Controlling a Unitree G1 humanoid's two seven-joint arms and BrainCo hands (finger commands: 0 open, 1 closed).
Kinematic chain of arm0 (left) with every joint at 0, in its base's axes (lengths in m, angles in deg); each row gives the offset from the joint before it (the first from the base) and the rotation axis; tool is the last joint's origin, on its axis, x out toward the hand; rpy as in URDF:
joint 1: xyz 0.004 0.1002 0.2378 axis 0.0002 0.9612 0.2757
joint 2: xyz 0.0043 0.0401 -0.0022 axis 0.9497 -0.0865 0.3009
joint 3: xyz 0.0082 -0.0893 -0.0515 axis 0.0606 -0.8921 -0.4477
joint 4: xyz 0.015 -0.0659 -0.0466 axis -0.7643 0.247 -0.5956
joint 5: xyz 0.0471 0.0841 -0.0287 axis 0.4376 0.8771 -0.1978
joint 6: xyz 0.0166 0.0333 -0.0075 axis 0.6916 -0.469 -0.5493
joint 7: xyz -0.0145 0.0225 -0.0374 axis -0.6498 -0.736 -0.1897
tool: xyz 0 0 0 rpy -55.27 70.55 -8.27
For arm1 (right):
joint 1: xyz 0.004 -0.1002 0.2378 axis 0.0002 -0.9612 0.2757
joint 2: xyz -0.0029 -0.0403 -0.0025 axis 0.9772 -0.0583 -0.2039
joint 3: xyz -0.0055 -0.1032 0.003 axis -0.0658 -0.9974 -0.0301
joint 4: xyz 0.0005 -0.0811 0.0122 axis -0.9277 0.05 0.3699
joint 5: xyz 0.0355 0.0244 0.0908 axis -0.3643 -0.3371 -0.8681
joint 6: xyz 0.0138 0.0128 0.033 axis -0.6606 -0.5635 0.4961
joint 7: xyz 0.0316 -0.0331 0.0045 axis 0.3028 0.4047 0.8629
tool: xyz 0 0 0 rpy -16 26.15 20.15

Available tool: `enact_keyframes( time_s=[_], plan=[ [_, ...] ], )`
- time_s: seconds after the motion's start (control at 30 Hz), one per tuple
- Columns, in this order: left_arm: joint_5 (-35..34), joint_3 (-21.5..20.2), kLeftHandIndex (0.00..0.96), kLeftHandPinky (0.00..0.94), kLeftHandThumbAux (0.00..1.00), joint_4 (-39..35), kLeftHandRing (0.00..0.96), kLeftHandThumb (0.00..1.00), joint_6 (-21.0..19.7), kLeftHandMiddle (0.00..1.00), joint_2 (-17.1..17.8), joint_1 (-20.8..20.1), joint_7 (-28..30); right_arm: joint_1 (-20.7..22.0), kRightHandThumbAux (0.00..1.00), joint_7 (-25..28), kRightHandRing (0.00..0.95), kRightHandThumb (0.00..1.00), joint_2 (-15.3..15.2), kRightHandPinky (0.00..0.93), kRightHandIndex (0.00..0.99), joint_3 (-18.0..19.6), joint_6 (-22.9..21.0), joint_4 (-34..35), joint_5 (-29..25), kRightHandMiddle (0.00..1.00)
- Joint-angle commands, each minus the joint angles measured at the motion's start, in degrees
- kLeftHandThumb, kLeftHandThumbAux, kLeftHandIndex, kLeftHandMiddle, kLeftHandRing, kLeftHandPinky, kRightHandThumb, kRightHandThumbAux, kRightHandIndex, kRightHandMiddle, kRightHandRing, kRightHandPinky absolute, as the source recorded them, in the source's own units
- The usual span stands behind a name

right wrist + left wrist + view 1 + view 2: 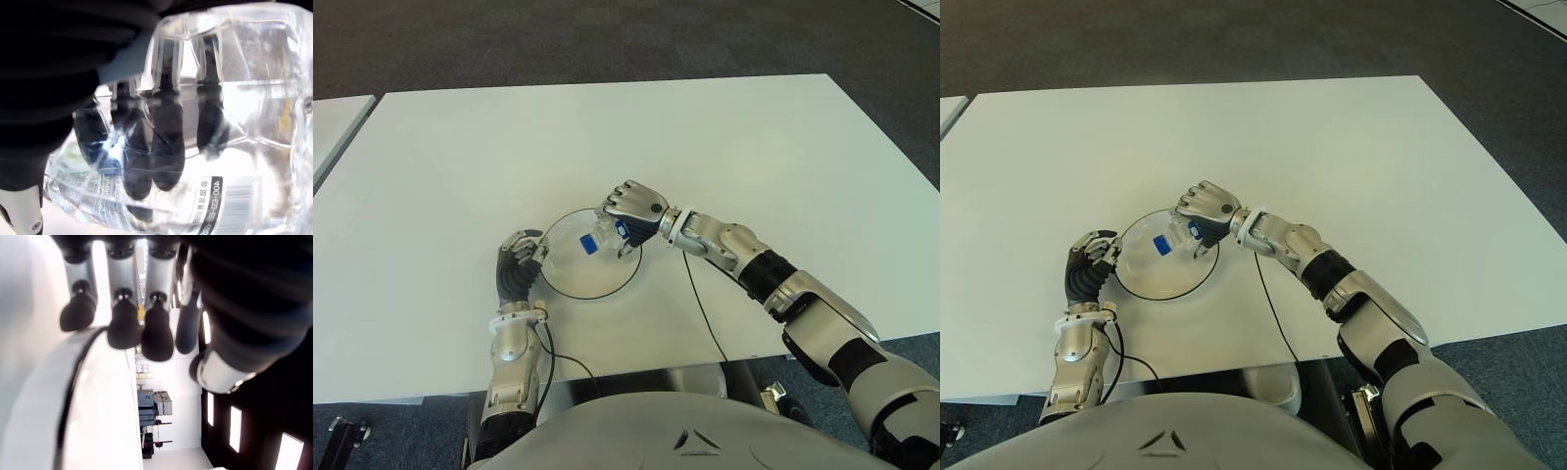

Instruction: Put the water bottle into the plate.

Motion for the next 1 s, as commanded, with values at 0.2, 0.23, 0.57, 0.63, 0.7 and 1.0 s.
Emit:
enact_keyframes(
  time_s=[0.2,0.23,0.57,0.63,0.7,1.0],
  plan=[
    [0.3,-0.1,0.435,0.772,0.715,-0.3,0.756,0.704,-1.6,0.748,-0.8,0.4,-1.3,2.8,0.716,1.4,0.891,0.71,1.2,0.903,0.441,-2.7,3.4,-1.6,2.9,0.901],
    [0.4,-0.1,0.435,0.773,0.715,-0.4,0.758,0.704,-1.7,0.75,-0.8,0.4,-1.4,2.9,0.716,1.4,0.892,0.71,1.3,0.904,0.441,-3.0,3.6,-1.8,3.3,0.902],
    [0.5,0.1,0.435,0.773,0.715,0.1,0.767,0.703,-0.6,0.76,-0.7,0.4,-1.3,3.1,0.716,0.8,0.897,0.709,2.3,0.905,0.44,-5.0,4.3,-3.6,5.6,0.913],
    [0.3,0.1,0.435,0.757,0.715,0.1,0.764,0.703,-0.5,0.758,-0.7,0.5,-1.1,3.2,0.716,0.6,0.897,0.709,2.5,0.905,0.44,-5.2,4.5,-4.0,5.8,0.915],
    [0.2,0.1,0.435,0.755,0.715,0.4,0.763,0.703,0.2,0.757,-0.5,0.5,-0.8,3.3,0.716,0.6,0.896,0.71,2.8,0.904,0.44,-5.5,4.9,-4.5,5.9,0.915],
    [-0.3,0.3,0.434,0.743,0.717,0.9,0.759,0.701,0.7,0.753,0.0,0.4,0.0,4.3,0.715,5.1,0.88,0.711,3.7,0.881,0.44,-7.2,6.8,-6.4,5.4,0.901]
  ],
)
